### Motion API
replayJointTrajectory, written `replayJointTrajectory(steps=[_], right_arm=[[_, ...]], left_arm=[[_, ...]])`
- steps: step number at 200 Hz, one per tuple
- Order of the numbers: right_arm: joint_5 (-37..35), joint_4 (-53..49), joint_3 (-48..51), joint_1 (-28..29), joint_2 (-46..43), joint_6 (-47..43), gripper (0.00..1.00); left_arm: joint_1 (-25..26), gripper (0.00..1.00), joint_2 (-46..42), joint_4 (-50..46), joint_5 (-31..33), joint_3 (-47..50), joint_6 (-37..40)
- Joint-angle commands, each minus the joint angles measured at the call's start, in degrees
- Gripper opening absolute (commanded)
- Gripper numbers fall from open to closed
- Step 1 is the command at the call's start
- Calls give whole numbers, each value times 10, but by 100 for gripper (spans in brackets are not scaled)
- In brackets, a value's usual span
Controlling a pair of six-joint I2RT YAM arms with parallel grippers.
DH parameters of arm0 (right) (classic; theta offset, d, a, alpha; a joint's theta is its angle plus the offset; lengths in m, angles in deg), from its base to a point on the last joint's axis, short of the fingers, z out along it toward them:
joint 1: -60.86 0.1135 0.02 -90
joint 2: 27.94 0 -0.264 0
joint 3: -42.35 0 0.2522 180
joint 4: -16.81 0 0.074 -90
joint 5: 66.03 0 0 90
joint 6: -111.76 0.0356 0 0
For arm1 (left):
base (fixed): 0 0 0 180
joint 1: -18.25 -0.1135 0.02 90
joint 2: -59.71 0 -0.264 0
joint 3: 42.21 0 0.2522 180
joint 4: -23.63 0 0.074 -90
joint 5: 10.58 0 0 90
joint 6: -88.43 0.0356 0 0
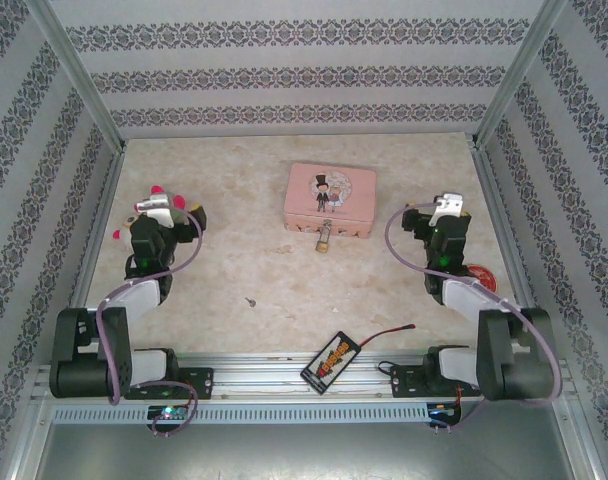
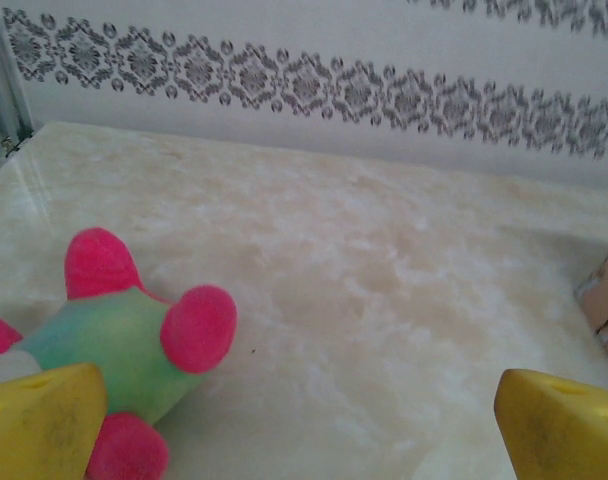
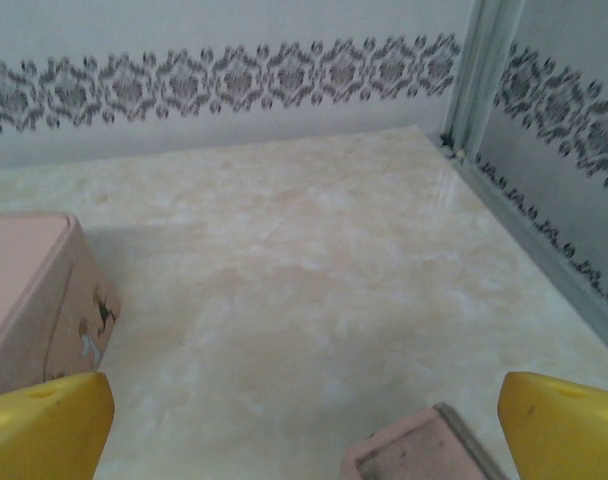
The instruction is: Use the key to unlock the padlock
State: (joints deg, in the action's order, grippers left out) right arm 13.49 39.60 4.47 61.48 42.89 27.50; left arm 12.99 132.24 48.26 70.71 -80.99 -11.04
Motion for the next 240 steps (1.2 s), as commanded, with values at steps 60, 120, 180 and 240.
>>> replayJointTrajectory(steps=[60, 120, 180, 240], right_arm=[[42, -326, -149, 2, -51, 156, 98], [176, -365, -190, 13, 19, 226, 88], [262, -358, -253, 43, 123, 233, 79], [313, -362, -326, 57, 237, 250, 60]], left_arm=[[142, 99, 15, -157, 60, -104, -220], [285, 99, 221, -183, 32, -270, -255], [322, 98, 317, -217, 39, -368, -254], [322, 83, 362, -228, 34, -397, -255]])
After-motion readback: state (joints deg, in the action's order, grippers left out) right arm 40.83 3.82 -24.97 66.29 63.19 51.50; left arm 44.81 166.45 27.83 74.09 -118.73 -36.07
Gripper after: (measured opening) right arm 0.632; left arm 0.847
